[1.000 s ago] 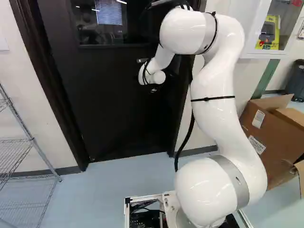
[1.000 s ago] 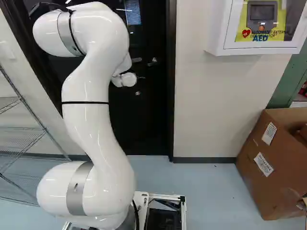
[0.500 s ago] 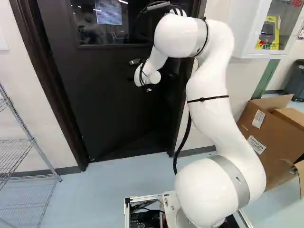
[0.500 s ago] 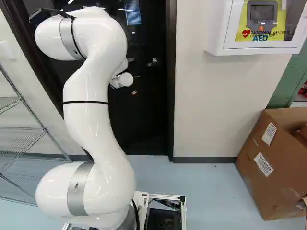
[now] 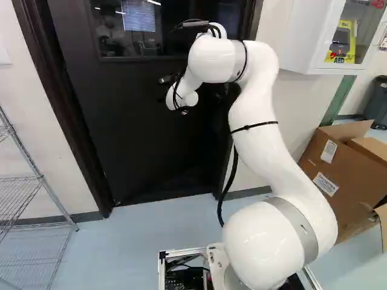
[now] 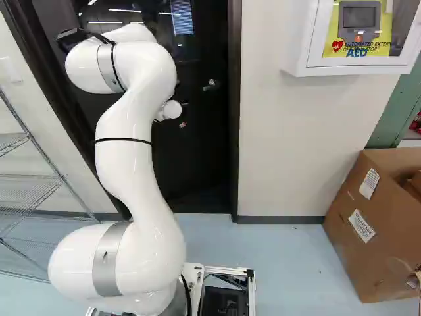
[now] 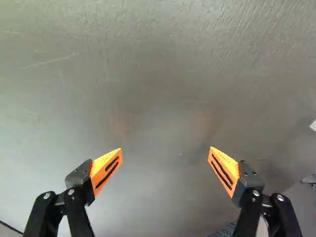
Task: Open the door and move inside
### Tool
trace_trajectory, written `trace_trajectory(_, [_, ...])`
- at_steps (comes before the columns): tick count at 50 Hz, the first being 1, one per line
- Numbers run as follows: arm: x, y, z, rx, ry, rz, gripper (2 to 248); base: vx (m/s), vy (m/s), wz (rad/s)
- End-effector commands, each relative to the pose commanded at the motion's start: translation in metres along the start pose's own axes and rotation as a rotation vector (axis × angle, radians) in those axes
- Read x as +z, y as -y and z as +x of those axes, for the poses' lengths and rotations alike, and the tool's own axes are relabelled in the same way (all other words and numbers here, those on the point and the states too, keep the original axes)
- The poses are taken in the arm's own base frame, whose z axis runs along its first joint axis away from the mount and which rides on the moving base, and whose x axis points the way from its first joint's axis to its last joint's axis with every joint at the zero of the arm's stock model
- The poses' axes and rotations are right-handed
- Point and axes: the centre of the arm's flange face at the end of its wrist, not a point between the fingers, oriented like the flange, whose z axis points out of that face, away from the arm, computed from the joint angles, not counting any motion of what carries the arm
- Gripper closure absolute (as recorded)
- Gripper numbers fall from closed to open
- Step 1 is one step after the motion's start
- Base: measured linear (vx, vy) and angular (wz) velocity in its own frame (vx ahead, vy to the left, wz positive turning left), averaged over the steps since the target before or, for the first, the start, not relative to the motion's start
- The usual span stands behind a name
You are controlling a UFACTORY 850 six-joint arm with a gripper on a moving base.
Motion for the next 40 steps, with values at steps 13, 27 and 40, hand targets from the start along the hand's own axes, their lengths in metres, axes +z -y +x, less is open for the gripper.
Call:
trace_trajectory(13, [-0.005,-0.009,-0.002,0.004,0.006,-0.012,3,0.0,0.0,0.0])
trace_trajectory(27, [-0.033,-0.009,-0.003,0.011,0.033,-0.013,3,0.0,0.0,0.0])
trace_trajectory(40, [-0.058,-0.002,-0.003,0.014,0.053,-0.005,3,0.0,0.0,0.0])
